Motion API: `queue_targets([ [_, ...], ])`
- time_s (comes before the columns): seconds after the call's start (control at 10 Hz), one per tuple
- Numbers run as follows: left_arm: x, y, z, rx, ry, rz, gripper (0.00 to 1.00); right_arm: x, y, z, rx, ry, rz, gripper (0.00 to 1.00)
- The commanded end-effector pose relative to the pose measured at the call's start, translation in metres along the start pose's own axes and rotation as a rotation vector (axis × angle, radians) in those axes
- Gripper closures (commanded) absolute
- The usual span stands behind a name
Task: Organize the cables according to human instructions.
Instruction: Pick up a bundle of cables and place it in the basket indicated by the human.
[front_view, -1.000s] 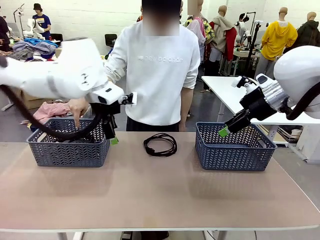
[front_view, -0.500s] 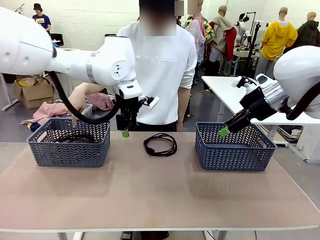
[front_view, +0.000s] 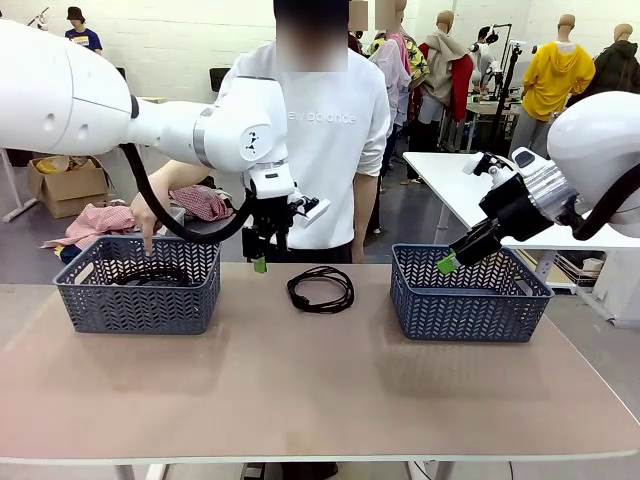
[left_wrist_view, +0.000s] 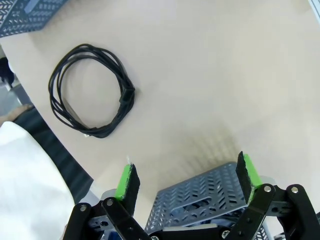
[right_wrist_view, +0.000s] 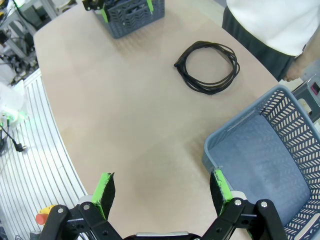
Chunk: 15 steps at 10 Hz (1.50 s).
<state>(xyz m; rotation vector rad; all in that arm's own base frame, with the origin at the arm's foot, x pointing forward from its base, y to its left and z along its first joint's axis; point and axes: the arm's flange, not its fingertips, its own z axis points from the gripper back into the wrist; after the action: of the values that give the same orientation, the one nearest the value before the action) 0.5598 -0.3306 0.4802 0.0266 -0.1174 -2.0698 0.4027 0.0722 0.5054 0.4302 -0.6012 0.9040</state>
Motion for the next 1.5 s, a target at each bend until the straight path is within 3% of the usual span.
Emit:
queue_targets([
  [0.0, -0.002, -0.008, 0.002, -0.006, 0.002, 0.021, 0.0, 0.001, -0.003, 0.0, 0.017, -0.029, 0.009, 0.0],
  [0.3, -0.001, 0.0, 0.0, 0.0, 0.0, 0.009, 0.0, 0.001, -0.003, 0.0, 0.017, -0.029, 0.009, 0.0],
  [0.9, -0.005, 0.056, -0.045, -0.003, 0.07, -0.324, 0.0, 0.001, -0.003, 0.0, 0.017, -0.029, 0.009, 0.0],
  [1.4, 0.004, 0.097, -0.098, -0.038, 0.079, -0.428, 0.0, 0.001, -0.003, 0.0, 0.017, -0.029, 0.009, 0.0],
])
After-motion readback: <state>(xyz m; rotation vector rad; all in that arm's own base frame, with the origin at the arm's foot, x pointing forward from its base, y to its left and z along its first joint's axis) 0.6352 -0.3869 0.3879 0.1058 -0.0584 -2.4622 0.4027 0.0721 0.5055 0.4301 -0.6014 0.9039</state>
